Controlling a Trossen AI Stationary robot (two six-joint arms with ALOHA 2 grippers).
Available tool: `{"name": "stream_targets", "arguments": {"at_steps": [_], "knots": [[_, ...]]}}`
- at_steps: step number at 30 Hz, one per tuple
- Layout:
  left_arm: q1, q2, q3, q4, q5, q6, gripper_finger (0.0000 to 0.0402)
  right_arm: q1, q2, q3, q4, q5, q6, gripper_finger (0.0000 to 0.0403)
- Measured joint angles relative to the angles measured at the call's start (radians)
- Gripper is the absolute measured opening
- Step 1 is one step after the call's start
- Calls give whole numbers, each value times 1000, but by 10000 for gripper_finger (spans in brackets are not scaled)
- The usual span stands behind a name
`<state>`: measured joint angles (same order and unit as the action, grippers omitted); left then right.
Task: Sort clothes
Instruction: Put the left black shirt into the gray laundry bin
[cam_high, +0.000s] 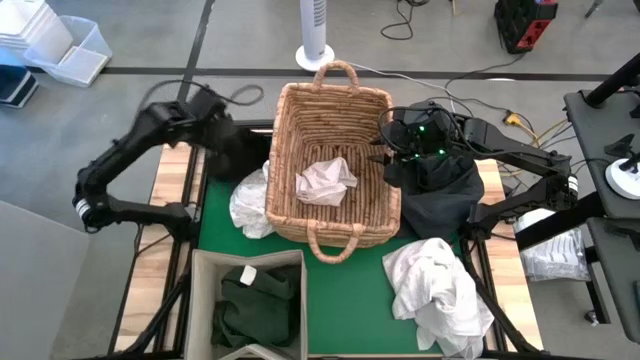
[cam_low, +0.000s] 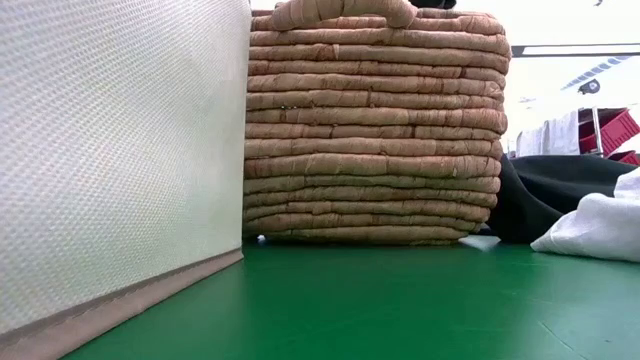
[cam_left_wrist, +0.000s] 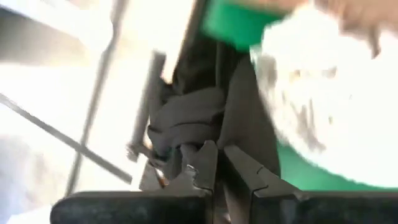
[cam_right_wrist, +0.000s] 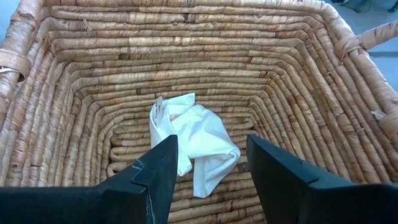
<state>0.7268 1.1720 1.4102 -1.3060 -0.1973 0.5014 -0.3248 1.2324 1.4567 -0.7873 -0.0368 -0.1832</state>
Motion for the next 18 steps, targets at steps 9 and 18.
{"name": "stream_targets", "arguments": {"at_steps": [9, 18], "knots": [[-104, -81, 302, 0, 6, -95, 0, 0, 0, 0, 17, 0, 1, 184], [-206, -75, 502, 100, 5, -201, 0, 0, 0, 0, 51, 0, 1, 189]]}}
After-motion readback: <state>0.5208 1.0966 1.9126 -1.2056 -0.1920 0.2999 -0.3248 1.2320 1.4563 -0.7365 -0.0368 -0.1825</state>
